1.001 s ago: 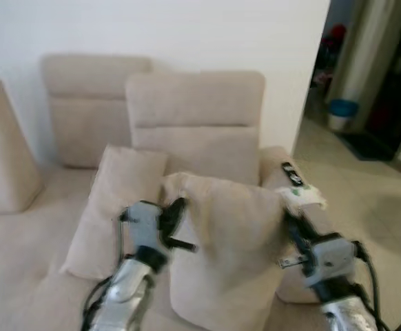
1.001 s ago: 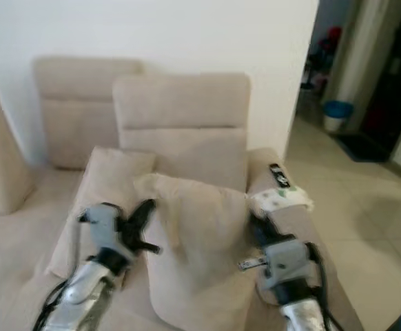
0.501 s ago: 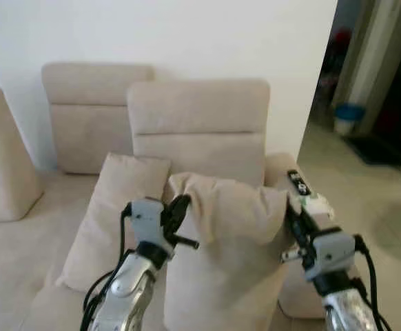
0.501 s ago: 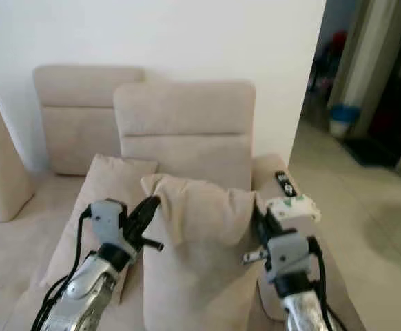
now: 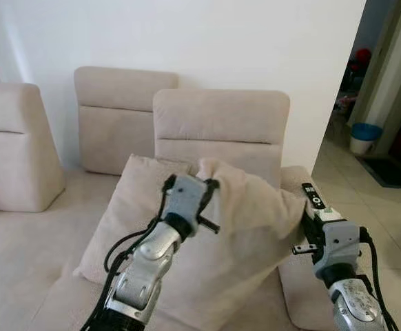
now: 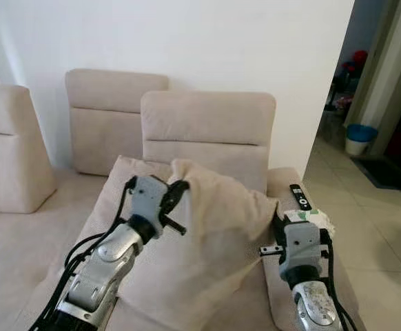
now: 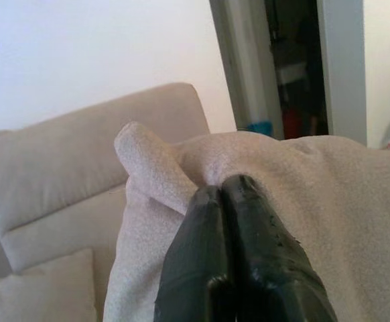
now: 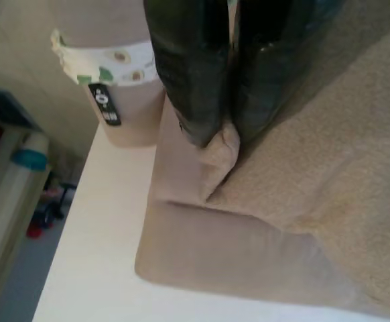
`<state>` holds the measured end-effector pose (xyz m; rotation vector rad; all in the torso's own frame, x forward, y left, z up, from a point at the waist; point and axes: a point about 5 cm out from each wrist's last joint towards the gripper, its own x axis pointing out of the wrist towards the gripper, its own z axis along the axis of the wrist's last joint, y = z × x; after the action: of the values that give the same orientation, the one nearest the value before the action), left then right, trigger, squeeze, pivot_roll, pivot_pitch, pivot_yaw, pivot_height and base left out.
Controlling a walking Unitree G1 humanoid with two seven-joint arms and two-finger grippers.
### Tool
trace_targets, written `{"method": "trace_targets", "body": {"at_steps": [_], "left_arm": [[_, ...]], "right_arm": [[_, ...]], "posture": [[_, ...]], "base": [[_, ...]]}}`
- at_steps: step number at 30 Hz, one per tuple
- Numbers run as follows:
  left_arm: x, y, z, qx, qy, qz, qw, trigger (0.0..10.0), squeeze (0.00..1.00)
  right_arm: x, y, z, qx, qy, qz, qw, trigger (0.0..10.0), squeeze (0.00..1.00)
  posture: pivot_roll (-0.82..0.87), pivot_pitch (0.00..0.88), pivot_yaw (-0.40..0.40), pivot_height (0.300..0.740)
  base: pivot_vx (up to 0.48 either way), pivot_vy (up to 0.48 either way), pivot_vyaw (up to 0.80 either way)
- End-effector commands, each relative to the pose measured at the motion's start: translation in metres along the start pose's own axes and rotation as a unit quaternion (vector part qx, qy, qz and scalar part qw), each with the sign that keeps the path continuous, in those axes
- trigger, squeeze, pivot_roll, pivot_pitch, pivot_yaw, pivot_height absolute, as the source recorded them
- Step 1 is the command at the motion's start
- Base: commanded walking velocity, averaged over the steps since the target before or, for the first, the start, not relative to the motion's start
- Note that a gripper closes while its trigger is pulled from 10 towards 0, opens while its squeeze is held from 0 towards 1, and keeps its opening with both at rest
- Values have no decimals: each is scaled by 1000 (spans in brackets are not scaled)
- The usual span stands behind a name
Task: Move the pillow to the sofa from floor
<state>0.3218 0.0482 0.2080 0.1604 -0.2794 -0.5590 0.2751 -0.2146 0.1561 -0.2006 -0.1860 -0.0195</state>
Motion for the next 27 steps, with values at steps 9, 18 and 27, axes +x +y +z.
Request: {"method": "trace_targets", "body": {"at_steps": [9, 18, 27], "left_arm": [[16, -5, 6, 46, 63, -66, 995, 10000, 0], [32, -8, -4, 99, 112, -90, 985, 10000, 0], [45, -2, -1, 134, 109, -39, 984, 10000, 0]], "right_arm": [[5, -12, 2, 23, 21, -28, 999, 10000, 0], [20, -32, 1, -2, 60, -57, 997, 10000, 0], [36, -51, 4, -29, 74, -139, 987, 10000, 0]], "posture": [[-53, 19, 52, 728], [-55, 16, 57, 728], [-79, 20, 62, 728]], "base": [[0, 0, 0], [0, 0, 0], [0, 0, 0]]}}
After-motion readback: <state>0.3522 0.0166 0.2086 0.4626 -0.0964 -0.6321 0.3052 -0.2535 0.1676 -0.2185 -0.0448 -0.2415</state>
